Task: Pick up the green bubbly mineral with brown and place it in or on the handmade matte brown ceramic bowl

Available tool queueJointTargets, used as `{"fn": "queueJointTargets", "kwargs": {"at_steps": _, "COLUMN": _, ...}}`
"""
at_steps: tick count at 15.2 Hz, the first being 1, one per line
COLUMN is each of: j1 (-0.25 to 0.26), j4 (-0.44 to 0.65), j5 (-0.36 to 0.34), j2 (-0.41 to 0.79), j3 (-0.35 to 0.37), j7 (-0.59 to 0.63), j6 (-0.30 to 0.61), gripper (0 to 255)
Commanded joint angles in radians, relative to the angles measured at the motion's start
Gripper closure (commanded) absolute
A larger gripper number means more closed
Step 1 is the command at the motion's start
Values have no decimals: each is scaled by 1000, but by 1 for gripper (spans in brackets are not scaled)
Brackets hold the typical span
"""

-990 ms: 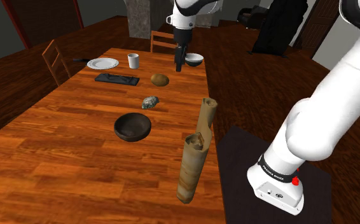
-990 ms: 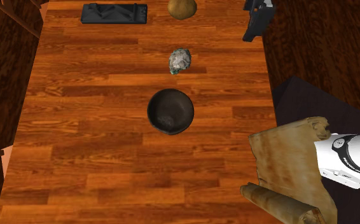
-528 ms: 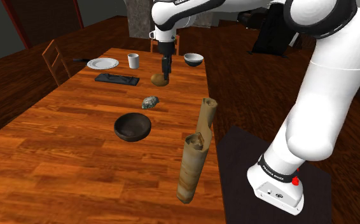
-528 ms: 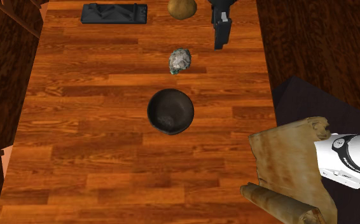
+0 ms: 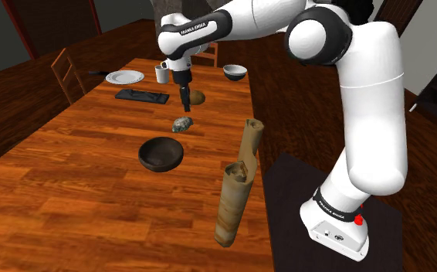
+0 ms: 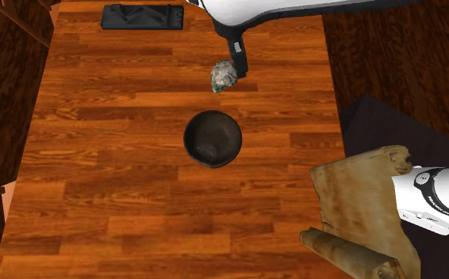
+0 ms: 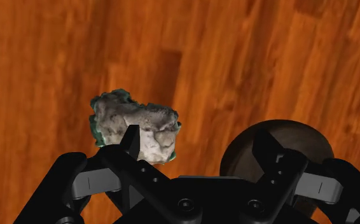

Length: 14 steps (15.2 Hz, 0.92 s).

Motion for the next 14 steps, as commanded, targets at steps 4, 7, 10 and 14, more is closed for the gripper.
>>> {"fn": "queueJointTargets", "kwargs": {"at_steps": 4, "j1": 13, "j4": 280, "j5": -16, "j2": 247, "j3": 26, "j7": -67, "j6": -95, "gripper": 0}}
{"fn": "queueJointTargets", "kwargs": {"at_steps": 7, "j1": 15, "j4": 260, "j5": -16, "j2": 254, "j3": 27, "j7": -70, "j6": -71, "gripper": 0}}
{"fn": "queueJointTargets", "kwargs": {"at_steps": 10, "j1": 15, "j4": 215, "j5": -16, "j2": 251, "j3": 27, "j7": -70, "j6": -29, "gripper": 0}}
{"fn": "queueJointTargets", "kwargs": {"at_steps": 14, "j1": 15, "j4": 179, "j5": -16, "j2": 250, "j3": 27, "j7": -70, "j6": 6, "gripper": 0}}
